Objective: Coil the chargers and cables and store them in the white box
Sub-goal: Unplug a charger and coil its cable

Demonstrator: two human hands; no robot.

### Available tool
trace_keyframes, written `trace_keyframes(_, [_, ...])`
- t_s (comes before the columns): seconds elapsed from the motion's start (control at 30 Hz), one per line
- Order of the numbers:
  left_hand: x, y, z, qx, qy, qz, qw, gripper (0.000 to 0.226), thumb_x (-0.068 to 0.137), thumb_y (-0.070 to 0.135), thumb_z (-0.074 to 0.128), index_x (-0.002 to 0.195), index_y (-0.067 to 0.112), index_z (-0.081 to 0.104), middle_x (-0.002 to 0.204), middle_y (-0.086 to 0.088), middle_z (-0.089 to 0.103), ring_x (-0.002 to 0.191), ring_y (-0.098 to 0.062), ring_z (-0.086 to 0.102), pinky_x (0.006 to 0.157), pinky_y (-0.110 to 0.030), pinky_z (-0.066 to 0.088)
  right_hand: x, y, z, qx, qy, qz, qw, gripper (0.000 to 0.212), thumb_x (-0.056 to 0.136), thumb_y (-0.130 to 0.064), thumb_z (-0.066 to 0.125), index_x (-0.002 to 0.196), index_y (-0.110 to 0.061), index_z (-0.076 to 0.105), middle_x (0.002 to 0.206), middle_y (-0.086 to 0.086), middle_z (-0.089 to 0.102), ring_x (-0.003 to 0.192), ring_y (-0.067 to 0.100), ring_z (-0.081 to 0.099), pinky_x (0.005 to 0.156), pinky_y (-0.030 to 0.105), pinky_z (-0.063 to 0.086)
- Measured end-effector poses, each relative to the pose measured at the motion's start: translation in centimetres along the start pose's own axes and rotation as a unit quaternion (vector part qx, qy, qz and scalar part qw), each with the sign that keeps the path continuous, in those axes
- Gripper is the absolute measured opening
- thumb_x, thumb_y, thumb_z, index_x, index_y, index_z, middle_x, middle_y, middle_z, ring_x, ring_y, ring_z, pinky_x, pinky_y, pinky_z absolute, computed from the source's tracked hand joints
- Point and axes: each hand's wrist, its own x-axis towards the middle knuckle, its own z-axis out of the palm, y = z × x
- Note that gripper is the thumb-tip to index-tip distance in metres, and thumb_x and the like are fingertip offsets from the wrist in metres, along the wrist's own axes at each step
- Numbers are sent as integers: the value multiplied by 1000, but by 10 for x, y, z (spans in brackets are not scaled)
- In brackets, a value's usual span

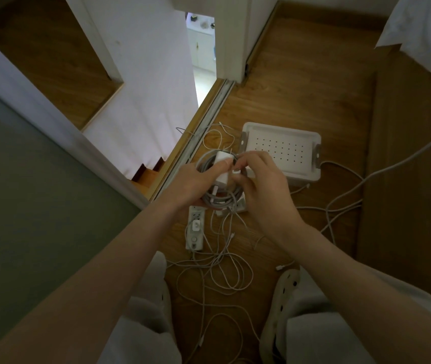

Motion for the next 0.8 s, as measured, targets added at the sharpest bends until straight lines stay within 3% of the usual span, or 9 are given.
trace_keyframes(0.1, [-1,2,0,5,10,24,1000,23,83,43,63,91,22,60,88,-8,70,78,-20,70,71,-40,59,-1,-3,-6,78,27,41,996,5,93,-9,50,94,-13,51,91,3,63,82,14,62,69,31,55])
trace_keyframes(0.27, [-1,5,3,-5,15,50,999,16,84,39,64,83,24,60,84,-6,70,71,-16,71,66,-38,60,-10,-16,-16,125,39,42,991,3,92,-8,52,91,-10,52,84,3,65,75,16,62,64,33,53])
trace_keyframes(0.47, [-3,9,4,-38,27,72,996,12,85,35,64,83,24,60,76,-3,69,62,-14,70,61,-34,60,-11,-25,-27,240,55,68,967,12,93,-4,47,90,-15,50,85,-1,65,81,18,65,69,32,56])
trace_keyframes(0.53, [-5,10,6,-46,20,76,996,12,86,34,64,85,23,59,78,-4,69,61,-14,70,59,-33,59,-3,-19,-30,355,79,183,913,11,96,-7,41,94,-12,50,84,1,59,79,14,62,76,28,54])
trace_keyframes(0.63, [-10,12,11,-45,11,94,995,9,86,31,64,84,25,57,79,-2,67,57,-8,68,53,-27,57,11,-4,-32,526,110,382,752,22,99,-9,35,113,-5,51,82,3,48,71,9,47,71,27,47])
trace_keyframes(0.67, [-12,12,12,-37,7,107,994,8,86,31,64,82,27,57,78,0,66,57,-6,68,52,-25,57,14,-1,-32,547,118,415,717,26,98,-7,34,118,-3,50,82,3,46,70,8,44,67,25,45])
trace_keyframes(0.7, [-13,12,14,-28,2,122,992,8,86,31,64,82,28,58,78,2,66,58,-5,68,51,-24,56,15,1,-32,545,115,434,708,28,98,-6,34,120,-3,50,82,3,46,69,8,43,64,25,44])
trace_keyframes(0.73, [-15,12,14,-20,-3,134,991,7,85,31,64,81,29,59,77,3,66,59,-5,68,51,-22,55,17,2,-31,522,97,440,724,28,98,-5,34,120,-2,51,82,3,48,68,8,45,62,25,44])
trace_keyframes(0.8, [-18,12,15,-7,-7,155,988,8,85,29,64,79,28,61,72,5,67,58,-5,67,49,-20,53,16,2,-27,397,14,420,816,29,99,-5,31,118,1,52,83,6,57,70,12,54,59,31,49])
